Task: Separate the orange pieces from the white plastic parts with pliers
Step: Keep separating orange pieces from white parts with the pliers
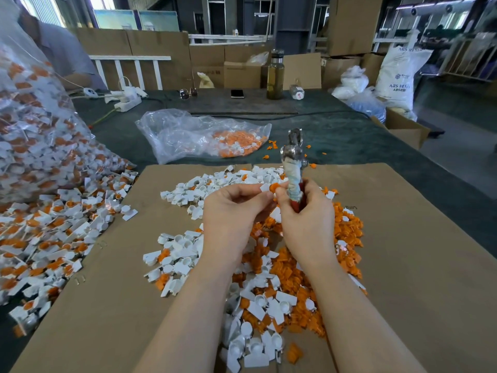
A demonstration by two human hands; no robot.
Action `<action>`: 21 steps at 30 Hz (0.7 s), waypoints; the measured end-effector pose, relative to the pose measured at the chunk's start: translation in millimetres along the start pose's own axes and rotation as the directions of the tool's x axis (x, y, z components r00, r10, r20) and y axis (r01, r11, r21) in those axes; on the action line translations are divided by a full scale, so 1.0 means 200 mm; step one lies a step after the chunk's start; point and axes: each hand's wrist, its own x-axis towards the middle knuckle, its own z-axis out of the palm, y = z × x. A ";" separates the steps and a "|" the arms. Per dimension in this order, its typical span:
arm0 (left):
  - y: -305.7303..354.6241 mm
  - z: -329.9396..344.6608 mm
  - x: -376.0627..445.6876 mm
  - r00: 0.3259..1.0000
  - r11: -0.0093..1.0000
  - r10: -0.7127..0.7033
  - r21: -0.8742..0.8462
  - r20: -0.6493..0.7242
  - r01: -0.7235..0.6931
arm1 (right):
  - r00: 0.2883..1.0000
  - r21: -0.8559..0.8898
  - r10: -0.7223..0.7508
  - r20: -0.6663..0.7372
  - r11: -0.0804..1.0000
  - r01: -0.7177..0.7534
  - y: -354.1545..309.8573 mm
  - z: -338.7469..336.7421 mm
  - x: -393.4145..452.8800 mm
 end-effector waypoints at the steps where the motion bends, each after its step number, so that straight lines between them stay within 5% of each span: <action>1: 0.00 0.00 0.00 1.000 1.000 0.011 0.030 -0.017 -0.011 | 1.000 0.020 0.001 -0.010 1.000 -0.001 0.00 0.00 0.00; 7: -0.01 -0.01 0.01 0.999 0.997 0.019 0.069 -0.046 -0.015 | 0.976 0.320 0.201 0.084 0.922 -0.217 -0.02 -0.02 0.02; 11: -0.01 -0.01 0.01 0.999 0.998 0.024 0.067 -0.037 -0.021 | 0.951 0.374 0.274 0.144 0.874 -0.309 -0.01 -0.04 0.03; 15: 0.00 -0.02 0.01 1.000 0.999 0.014 0.042 -0.026 -0.013 | 0.944 0.361 0.316 0.095 0.873 -0.328 0.01 -0.10 0.07; 19: 0.00 -0.04 0.02 0.999 1.000 0.004 0.007 -0.040 -0.004 | 0.897 0.516 0.433 0.084 0.751 -0.411 0.04 -0.19 0.12; 21: 0.00 -0.05 0.02 0.999 1.000 0.007 -0.008 -0.040 -0.007 | 0.872 0.425 0.489 -0.010 0.792 -0.439 0.09 -0.24 0.15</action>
